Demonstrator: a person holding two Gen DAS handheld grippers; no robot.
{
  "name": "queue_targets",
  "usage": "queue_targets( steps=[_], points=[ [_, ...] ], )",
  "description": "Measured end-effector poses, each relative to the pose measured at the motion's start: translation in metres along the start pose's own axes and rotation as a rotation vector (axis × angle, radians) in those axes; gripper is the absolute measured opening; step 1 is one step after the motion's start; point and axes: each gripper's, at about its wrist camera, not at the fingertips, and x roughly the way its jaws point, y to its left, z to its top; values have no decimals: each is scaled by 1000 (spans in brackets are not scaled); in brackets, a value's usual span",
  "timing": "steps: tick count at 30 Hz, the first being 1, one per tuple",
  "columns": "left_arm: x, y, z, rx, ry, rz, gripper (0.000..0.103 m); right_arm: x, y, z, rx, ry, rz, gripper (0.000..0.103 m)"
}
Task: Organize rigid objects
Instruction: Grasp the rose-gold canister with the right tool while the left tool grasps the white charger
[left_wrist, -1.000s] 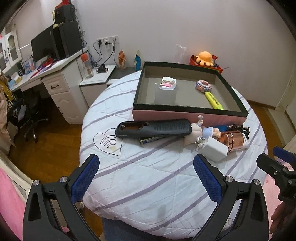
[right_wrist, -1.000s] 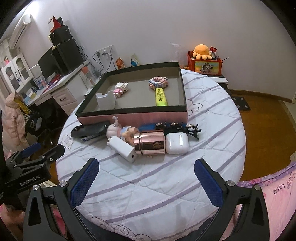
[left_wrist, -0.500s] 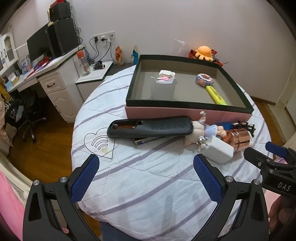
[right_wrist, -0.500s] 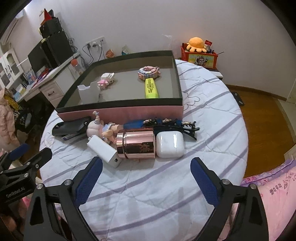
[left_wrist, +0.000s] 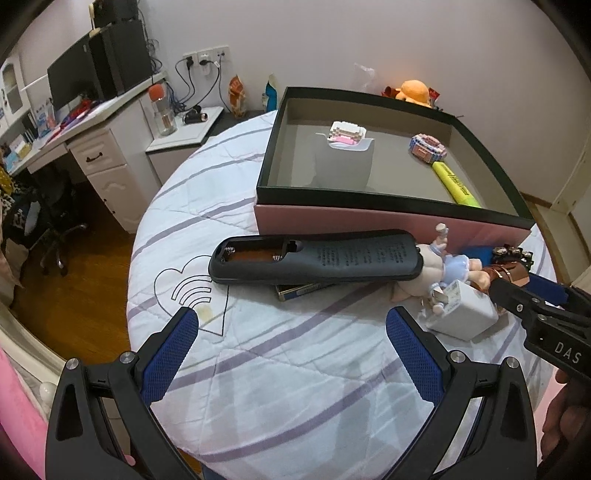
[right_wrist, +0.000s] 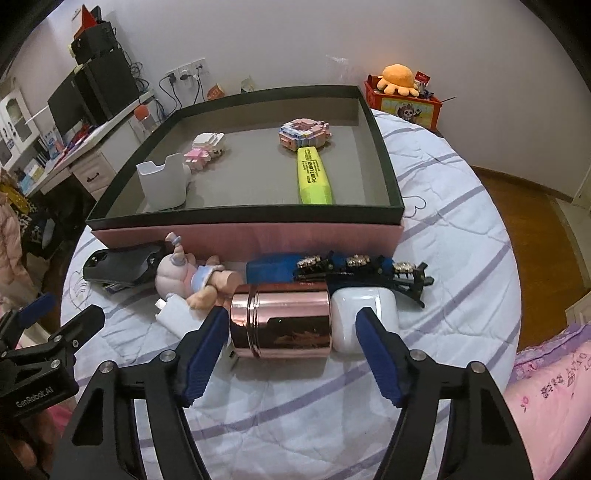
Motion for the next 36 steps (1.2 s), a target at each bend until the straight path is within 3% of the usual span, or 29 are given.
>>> queue_targets(
  steps=[3,11,19,26,36],
  points=[
    [5,0,2,-2,7,-4,103,0,3,1,-9,3,15,58],
    [12,3,3,-6,15,-7,103,-2,3,-1,-26,37,42,57],
    [15,-1,2,4,20,-15,103,16,14,0,-73,77,-19,57],
    [17,2,-3,0,31,-23,103,17,9,-8,-46,46,26,56],
    [2,-23,-16,-4,48,-142,103,-13,-5,-24,8,6,111,56]
  ],
)
